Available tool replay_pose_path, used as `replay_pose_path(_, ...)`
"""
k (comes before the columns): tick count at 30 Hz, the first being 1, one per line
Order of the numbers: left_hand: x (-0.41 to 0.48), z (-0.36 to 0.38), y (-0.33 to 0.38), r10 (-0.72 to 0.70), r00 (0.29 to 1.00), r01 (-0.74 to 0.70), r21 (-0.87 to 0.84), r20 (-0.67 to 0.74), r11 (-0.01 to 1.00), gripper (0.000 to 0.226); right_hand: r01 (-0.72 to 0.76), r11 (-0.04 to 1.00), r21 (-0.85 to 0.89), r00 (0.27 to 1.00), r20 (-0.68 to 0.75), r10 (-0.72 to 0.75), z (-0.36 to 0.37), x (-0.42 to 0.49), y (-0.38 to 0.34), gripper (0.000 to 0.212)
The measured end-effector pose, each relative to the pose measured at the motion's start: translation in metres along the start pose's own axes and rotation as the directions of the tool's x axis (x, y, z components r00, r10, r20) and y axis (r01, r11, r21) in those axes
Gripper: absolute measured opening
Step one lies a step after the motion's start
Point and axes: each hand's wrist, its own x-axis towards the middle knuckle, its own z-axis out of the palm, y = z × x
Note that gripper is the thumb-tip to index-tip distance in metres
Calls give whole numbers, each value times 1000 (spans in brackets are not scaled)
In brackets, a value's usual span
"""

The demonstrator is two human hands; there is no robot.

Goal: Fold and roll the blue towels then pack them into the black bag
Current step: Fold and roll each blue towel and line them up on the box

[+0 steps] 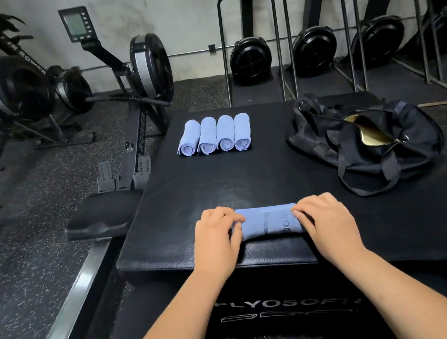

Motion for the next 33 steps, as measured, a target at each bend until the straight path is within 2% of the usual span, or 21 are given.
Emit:
replay_pose_path(1, -3, 0, -2, 8, 1000, -9, 12, 17, 1000, 15, 28, 999, -24, 1000, 14, -27, 2, -3, 4, 21)
replay_pose_path(3, -6, 0, -5, -1, 997, -1, 30, 72, 1000, 30, 56, 998, -40, 997, 62, -54, 5, -6, 10, 35)
replay_pose_path(5, -3, 0, -8, -32, 993, 29, 27, 115, 999, 35, 49, 998, -26, 992, 121, -45, 8, -5, 14, 44)
replay_pose_path(9, 20, -2, -6, -156, 964, 164, -19, 213, 986, 27, -65, 997, 33, 966, 253, 54, 4, 14, 10, 39)
replay_pose_path(13, 39, -5, -1, -281, 900, 272, 73, 332, 959, 30, -118, 993, 0, 909, 402, 108, -3, 34, 5, 36)
replay_pose_path(15, 43, -4, 4, -335, 887, 304, 143, 318, 942, 34, -130, 991, -22, 881, 457, 126, -6, 39, 5, 37)
replay_pose_path(17, 45, -4, 10, -392, 889, 361, 166, 237, 918, 40, -151, 988, -25, 873, 466, 145, -9, 39, 4, 37)
replay_pose_path(20, 43, -5, 16, -513, 849, 502, 108, 127, 858, 54, -193, 981, -35, 891, 412, 190, -9, 34, -3, 37)
replay_pose_path(22, 40, -3, 15, -566, 814, 564, 53, 129, 824, 61, -223, 974, -35, 897, 383, 220, -9, 30, -13, 39)
replay_pose_path(24, 36, -1, 16, -567, 804, 579, -18, 180, 815, 67, -249, 967, -46, 895, 370, 248, -7, 24, -27, 42)
replay_pose_path(28, 28, 6, 24, -451, 821, 538, -209, 350, 816, 68, -249, 964, -95, 907, 326, 267, -3, 14, -55, 50)
replay_pose_path(31, 29, 9, 26, -361, 830, 476, -203, 426, 856, 68, -184, 978, -98, 935, 288, 205, 3, 8, -70, 55)
replay_pose_path(33, 30, 9, 23, -326, 827, 449, -190, 458, 873, 67, -125, 985, -116, 934, 322, 157, 3, 4, -72, 56)
